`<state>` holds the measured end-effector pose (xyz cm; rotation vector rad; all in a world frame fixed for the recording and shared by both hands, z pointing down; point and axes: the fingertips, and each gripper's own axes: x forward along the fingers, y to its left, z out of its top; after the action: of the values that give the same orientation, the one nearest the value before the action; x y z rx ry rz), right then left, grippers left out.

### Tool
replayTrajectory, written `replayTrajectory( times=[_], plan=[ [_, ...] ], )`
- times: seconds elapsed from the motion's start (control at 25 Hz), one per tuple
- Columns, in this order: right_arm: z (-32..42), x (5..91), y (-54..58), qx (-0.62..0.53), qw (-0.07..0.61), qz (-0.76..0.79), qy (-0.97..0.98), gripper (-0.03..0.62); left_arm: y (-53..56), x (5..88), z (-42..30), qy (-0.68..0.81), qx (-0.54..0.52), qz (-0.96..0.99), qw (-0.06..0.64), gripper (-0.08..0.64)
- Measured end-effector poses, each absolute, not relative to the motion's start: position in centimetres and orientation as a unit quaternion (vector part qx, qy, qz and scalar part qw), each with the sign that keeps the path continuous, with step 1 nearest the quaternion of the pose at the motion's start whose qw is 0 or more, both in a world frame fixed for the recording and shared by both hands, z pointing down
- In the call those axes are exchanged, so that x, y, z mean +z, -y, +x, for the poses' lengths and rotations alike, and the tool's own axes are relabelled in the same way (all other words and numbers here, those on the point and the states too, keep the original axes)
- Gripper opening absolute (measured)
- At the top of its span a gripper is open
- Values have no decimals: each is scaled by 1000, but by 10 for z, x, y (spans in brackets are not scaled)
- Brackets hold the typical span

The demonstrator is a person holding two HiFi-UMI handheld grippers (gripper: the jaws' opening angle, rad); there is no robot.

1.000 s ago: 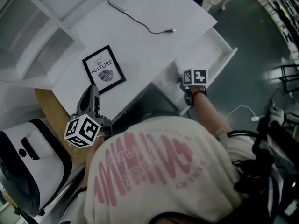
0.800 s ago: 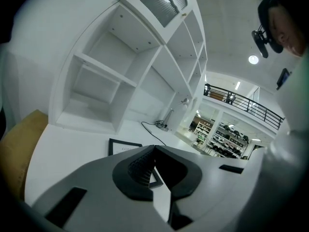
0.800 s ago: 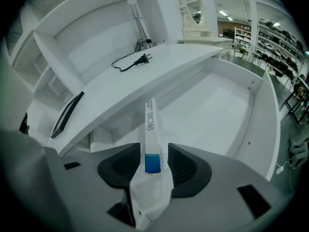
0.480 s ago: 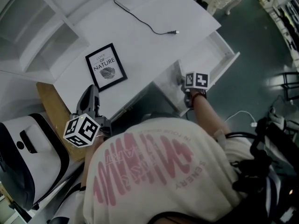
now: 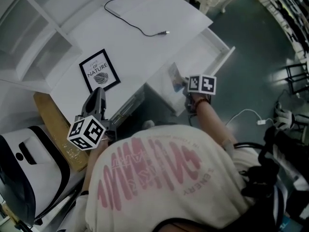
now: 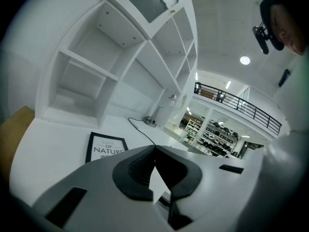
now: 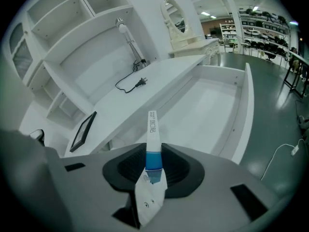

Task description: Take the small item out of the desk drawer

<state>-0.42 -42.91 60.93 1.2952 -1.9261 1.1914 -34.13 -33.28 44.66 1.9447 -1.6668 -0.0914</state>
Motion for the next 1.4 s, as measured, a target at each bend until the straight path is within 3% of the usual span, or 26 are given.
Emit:
replayTrajectory(
  times=[0.32, 1.4],
  plan=[
    [21, 574, 419, 416, 230, 489, 732, 104, 349, 450, -293, 591, -35, 754, 285, 29],
    [111, 368, 305, 271, 18, 472, 839, 104, 226, 401, -148, 572, -40, 785, 235, 29]
  ],
)
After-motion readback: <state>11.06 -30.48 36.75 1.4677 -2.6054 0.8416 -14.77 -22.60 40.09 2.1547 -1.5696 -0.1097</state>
